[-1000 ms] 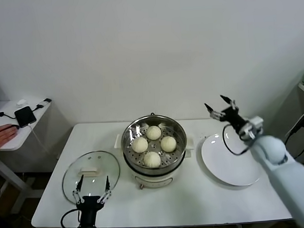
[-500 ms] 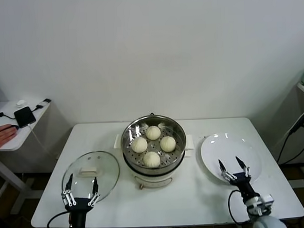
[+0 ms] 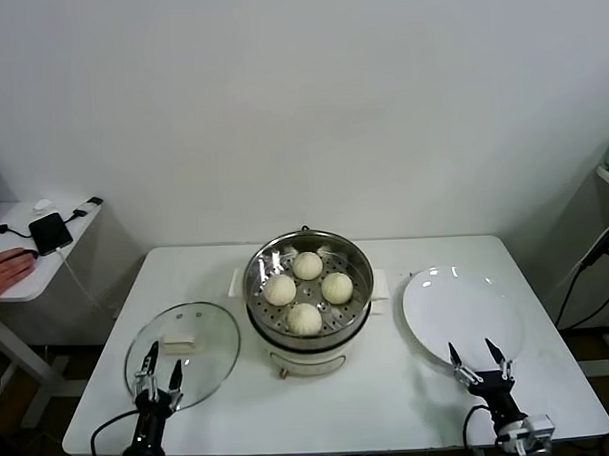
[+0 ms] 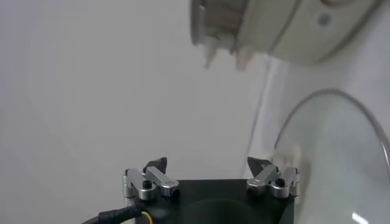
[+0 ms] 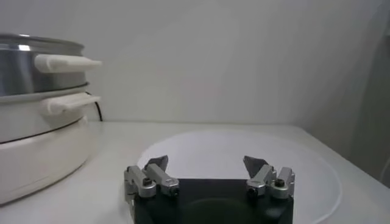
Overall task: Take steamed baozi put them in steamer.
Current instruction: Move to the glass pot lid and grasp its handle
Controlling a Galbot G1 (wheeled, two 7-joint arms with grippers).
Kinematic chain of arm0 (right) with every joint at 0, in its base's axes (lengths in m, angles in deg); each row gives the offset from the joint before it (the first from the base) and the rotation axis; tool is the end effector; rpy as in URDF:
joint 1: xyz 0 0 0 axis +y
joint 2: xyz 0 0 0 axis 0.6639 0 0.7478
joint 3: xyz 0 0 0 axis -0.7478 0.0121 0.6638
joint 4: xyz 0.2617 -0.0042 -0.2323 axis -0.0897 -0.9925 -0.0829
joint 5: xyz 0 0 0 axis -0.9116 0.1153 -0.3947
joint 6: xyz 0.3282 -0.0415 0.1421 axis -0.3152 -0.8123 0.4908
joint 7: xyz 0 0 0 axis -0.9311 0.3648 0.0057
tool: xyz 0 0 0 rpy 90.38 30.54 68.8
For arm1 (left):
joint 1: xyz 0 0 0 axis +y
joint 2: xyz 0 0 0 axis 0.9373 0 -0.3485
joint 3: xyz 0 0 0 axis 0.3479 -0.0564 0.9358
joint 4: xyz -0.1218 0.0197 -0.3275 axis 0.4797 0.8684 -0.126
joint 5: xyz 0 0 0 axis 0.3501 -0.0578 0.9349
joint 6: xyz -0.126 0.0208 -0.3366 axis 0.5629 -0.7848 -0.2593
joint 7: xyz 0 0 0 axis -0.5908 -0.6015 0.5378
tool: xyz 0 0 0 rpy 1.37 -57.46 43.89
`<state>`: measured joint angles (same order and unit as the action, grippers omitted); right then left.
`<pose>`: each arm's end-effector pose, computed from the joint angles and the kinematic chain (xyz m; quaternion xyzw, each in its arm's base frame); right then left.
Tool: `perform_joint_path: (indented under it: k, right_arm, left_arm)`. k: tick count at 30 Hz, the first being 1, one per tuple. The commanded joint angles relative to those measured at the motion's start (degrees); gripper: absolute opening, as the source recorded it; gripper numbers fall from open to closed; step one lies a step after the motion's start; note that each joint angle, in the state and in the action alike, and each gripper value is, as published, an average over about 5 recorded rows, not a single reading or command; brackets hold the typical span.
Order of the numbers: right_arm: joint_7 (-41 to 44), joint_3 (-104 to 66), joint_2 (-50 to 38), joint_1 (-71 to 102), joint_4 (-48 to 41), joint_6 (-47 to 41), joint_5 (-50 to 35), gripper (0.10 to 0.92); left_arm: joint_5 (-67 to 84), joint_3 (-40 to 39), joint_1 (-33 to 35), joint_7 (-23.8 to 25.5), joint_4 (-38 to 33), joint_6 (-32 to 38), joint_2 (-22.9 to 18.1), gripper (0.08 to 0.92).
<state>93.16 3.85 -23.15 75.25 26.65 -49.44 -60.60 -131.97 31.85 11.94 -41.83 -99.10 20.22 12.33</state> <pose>0.1842 -0.1549 -0.4318 0.0219 -0.9953 0.0092 0.0940 0.1508 0.0924 -0.4262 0.0295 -0.7637 -0.6449 0.0081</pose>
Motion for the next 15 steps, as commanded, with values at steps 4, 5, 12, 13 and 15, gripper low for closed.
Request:
perform_joint_path:
  k: [4,5,12,13,15]
  right_arm:
    - [-1.34,-1.39,0.78,2.19,2.09,-1.52,2.08,0.823]
    - [-1.34,-1.46,0.77,2.25,2.08,-1.53,2.13,0.823]
    - [-1.50,-1.80,0.95,2.35,2.27,-1.68,2.46,0.823]
    - [-1.56,-1.79,0.97,2.35,2.37,-1.75,2.53,0.823]
    - [-1.66,-1.75,1.01,2.32,2.59,-1.91,2.79,0.823]
  left_arm:
    - [-11.96,-1.14,-9.60,2.40,10.32,-9.52,0.89,0.823]
    - [-12.01,-1.27,-10.13,2.55,10.69,-9.71,0.83,0.823]
    - [-12.58,-2.33,-13.25,2.84,12.72,-10.31,0.61,0.823]
    - [-12.63,-2.43,-13.58,2.86,13.03,-10.36,0.60,0.823]
    - [-12.74,-2.66,-14.41,2.90,13.82,-10.36,0.61,0.823]
